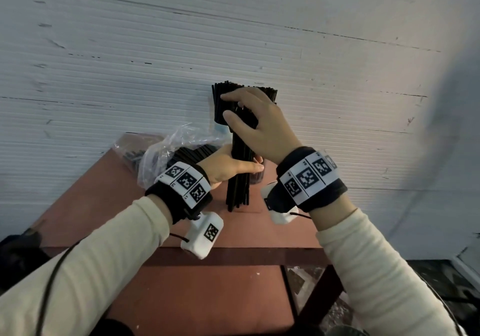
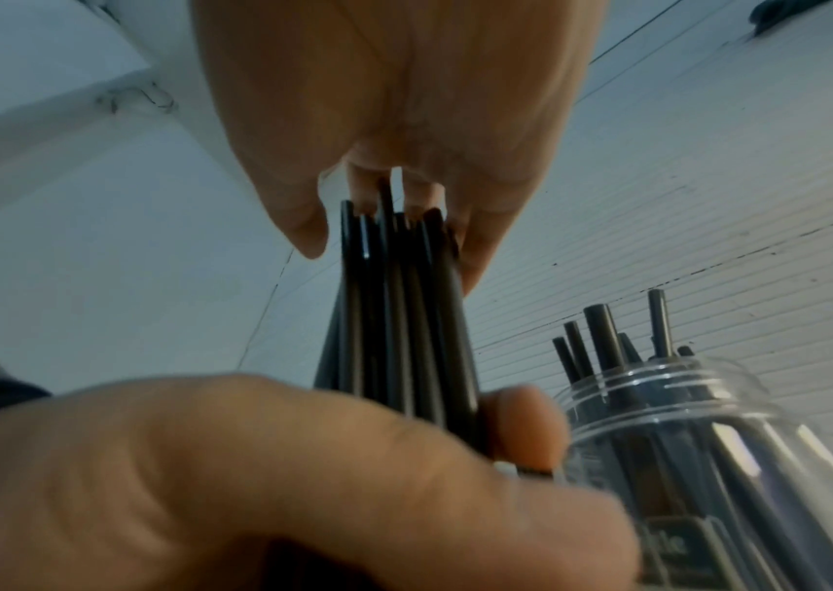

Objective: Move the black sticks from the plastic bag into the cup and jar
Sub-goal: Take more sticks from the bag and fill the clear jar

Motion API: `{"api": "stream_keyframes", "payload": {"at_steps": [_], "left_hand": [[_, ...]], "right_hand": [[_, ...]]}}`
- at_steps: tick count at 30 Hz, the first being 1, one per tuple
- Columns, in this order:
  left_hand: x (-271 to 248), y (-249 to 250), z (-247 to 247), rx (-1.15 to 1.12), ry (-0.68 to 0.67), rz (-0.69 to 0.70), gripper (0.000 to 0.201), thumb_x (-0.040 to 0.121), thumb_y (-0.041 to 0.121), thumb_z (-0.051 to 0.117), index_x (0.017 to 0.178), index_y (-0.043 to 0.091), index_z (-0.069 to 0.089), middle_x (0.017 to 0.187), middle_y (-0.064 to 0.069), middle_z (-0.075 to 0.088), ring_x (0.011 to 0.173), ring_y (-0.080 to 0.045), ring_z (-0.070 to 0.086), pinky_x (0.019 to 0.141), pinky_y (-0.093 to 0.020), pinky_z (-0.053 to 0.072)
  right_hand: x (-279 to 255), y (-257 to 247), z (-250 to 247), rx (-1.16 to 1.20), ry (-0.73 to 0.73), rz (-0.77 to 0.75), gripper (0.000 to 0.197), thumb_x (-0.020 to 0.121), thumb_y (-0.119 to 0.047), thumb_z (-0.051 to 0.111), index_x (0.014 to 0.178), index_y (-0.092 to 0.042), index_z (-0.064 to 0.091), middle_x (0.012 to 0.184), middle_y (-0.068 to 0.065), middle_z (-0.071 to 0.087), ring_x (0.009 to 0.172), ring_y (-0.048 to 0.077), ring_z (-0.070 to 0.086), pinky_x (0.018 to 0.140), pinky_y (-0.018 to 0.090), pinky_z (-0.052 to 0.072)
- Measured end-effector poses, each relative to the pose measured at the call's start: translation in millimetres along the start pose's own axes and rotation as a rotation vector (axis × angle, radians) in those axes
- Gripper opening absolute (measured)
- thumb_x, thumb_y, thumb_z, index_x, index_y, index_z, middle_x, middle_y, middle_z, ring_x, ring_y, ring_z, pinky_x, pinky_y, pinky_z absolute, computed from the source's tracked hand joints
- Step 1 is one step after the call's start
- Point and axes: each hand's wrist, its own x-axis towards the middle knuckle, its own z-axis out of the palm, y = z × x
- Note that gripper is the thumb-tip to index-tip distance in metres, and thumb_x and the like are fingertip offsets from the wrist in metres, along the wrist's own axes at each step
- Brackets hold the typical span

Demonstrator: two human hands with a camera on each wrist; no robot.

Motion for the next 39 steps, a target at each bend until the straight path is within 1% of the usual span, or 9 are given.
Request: {"api": "stream_keyframes", "payload": {"at_steps": [5,10,17,20,25,29,32,34,39], "left_hand": [[-0.4,-8.2,0.2,0.075,-0.057,-0.091,0.018,0.076,0.002,0.076,0.090,0.007,0.066,0.088,-0.004,0.067,0.090,-0.014,0.064,0.089,-0.026,0.049],[-0.4,-16.3,4.7,0.184,-0.098,-0.145,0.015,0.084,0.027,0.073,0.082,0.013,0.070,0.086,0.000,0.070,0.090,-0.011,0.065,0.094,-0.027,0.047],[-8.7,4.8,-5.3,0.158,-0.145,-0.084,0.031,0.090,0.049,0.058,0.068,0.027,0.057,0.074,0.002,0.060,0.091,-0.018,0.066,0.107,-0.044,0.040],[-17.3,20.7,-9.9,0.178,-0.329,-0.032,0.028,0.091,0.037,0.062,0.064,0.029,0.060,0.069,0.003,0.060,0.081,-0.022,0.065,0.093,-0.039,0.050],[-19.9,20.1,-2.5,0.300,-0.483,0.000,0.024,0.088,0.020,0.068,0.077,0.000,0.062,0.073,-0.015,0.059,0.071,-0.021,0.058,0.077,-0.032,0.052],[-12.7,18.2,0.1,0.230,-0.361,0.015,0.037,0.072,0.038,0.082,0.097,0.019,0.062,0.090,-0.007,0.067,0.079,-0.014,0.066,0.079,-0.032,0.054],[-1.3,24.4,6.0,0.207,0.084,0.131,0.073,0.062,0.038,0.088,0.117,0.027,0.041,0.104,0.002,0.059,0.084,-0.007,0.065,0.070,-0.023,0.052],[12.1,24.8,8.8,0.313,0.348,0.259,0.087,0.050,0.051,0.086,0.114,0.029,0.030,0.109,0.002,0.044,0.096,-0.011,0.054,0.080,-0.023,0.047],[50.8,23.8,7.0,0.264,0.333,0.083,0.125,0.052,0.036,0.092,0.145,0.025,0.009,0.139,-0.001,0.026,0.126,-0.012,0.031,0.109,-0.032,0.031]], "right_hand": [[-6.6,8.3,5.2,-0.087,-0.115,0.005,0.019,0.089,-0.017,0.061,0.106,-0.011,0.068,0.102,-0.001,0.067,0.099,0.011,0.059,0.092,0.022,0.044],[-9.2,10.8,4.4,-0.053,-0.073,0.009,0.020,0.085,-0.015,0.066,0.104,-0.010,0.068,0.102,-0.001,0.066,0.097,0.009,0.058,0.086,0.005,0.037],[-14.6,0.7,-35.5,0.231,0.025,0.237,0.062,0.073,-0.038,0.081,0.126,-0.020,0.053,0.119,-0.005,0.055,0.098,0.005,0.058,0.082,0.019,0.052],[-19.1,1.6,-46.6,0.262,-0.225,0.289,0.061,0.070,-0.040,0.082,0.121,-0.019,0.055,0.102,-0.008,0.059,0.084,-0.002,0.057,0.072,0.013,0.047],[-28.3,3.3,-29.7,0.309,-0.503,0.277,0.016,0.080,-0.022,0.077,0.096,-0.021,0.072,0.094,-0.007,0.072,0.090,0.002,0.066,0.081,0.017,0.050],[-21.3,5.5,-40.4,0.328,-0.313,0.298,0.004,0.085,-0.006,0.071,0.083,-0.003,0.068,0.068,-0.008,0.063,0.062,-0.004,0.061,0.058,0.010,0.045],[-1.2,13.9,-64.6,0.371,-0.045,0.342,0.008,0.085,-0.005,0.069,0.079,-0.005,0.064,0.059,-0.010,0.056,0.047,-0.001,0.050,0.044,0.010,0.035],[14.5,24.9,-80.2,0.380,0.123,0.377,0.010,0.080,-0.017,0.072,0.075,-0.014,0.063,0.063,0.000,0.058,0.049,0.008,0.046,0.040,0.019,0.031],[47.5,50.2,-99.6,0.488,0.318,0.422,0.012,0.076,-0.018,0.070,0.075,-0.009,0.061,0.075,0.013,0.057,0.057,0.023,0.042,0.042,0.024,0.026]]}}
